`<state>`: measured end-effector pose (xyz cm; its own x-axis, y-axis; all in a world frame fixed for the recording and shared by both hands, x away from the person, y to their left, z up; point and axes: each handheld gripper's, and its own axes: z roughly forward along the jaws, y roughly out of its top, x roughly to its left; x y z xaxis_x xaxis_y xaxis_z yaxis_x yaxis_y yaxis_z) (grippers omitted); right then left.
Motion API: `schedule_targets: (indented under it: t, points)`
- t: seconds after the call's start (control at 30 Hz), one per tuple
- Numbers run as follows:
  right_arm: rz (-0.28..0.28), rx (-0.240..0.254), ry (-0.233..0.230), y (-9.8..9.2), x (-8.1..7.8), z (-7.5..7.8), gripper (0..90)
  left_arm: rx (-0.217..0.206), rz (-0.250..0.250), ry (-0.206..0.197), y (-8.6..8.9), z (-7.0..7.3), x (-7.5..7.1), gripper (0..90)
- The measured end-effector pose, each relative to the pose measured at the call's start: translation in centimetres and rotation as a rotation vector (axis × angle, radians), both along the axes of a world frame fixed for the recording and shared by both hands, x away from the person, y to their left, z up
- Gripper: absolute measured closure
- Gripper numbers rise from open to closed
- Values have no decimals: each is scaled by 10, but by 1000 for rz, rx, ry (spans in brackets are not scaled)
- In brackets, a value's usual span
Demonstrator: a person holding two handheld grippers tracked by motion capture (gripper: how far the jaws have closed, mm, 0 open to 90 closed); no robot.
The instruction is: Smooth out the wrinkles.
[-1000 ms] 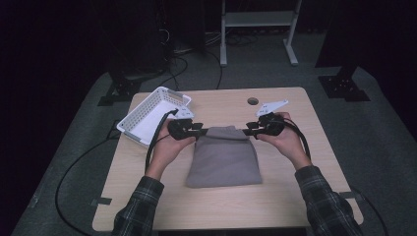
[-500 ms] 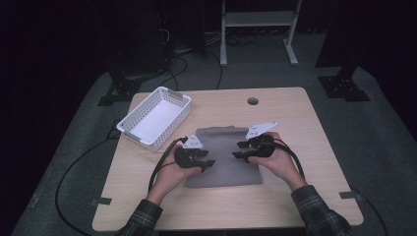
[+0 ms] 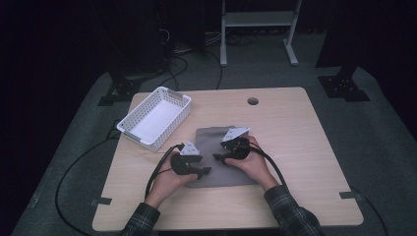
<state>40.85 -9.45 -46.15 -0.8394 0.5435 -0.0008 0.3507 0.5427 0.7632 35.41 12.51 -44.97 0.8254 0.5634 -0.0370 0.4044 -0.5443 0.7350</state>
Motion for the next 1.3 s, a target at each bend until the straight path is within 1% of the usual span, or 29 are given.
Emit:
schedule_targets:
  t: [0.07, 0.17, 0.23, 0.27, 0.3, 0.47, 0.63, 0.77, 0.9, 0.93, 0.97, 1.03, 1.07, 1.23, 1.3]
  points:
    - [-4, -25, 1, 2, 2, -6, 390, -3, 5, -4, 3, 0, -1, 389]
    - [-3, -34, 2, 3, 2, -15, 382, 1, 9, -6, 8, 0, -2, 377]
    - [-12, 3, 11, 0, 2, -18, 380, 5, 18, -1, 11, -1, -2, 359]
    - [-16, 8, 16, -1, 2, -19, 380, 8, 26, 3, 13, -2, -2, 356]
    - [-18, 8, 15, -1, 2, -19, 380, 15, 26, 2, 15, -2, -2, 347]
    - [-35, 4, 10, -3, -2, -19, 381, 18, 41, 12, 25, -4, -7, 317]
    - [-42, 6, 6, -13, -8, -19, 382, 14, 66, 25, 37, -9, -12, 308]
    - [-44, 6, 6, -25, -14, -20, 383, 48, 78, 24, 43, -14, -14, 306]
    - [-52, 6, 9, -40, -19, -20, 383, 78, 87, 25, 44, -20, -15, 296]
    - [-56, 7, 9, -44, -21, -20, 384, 85, 88, 22, 44, -22, -15, 290]
    - [-58, 7, 9, -48, -23, -20, 384, 87, 85, 8, 45, -23, -15, 282]
    - [-70, 7, 9, -57, -26, -20, 384, 78, 88, -2, 46, -24, -15, 273]
    - [-75, 8, 10, -60, -27, -20, 384, 82, 85, -8, 46, -25, -16, 262]
    - [-90, 8, 11, -74, -30, -20, 384, 25, 94, -47, 50, -32, -21, 185]
    - [-93, 8, 11, -78, -32, -20, 384, 28, 102, -48, 52, -33, -21, 164]
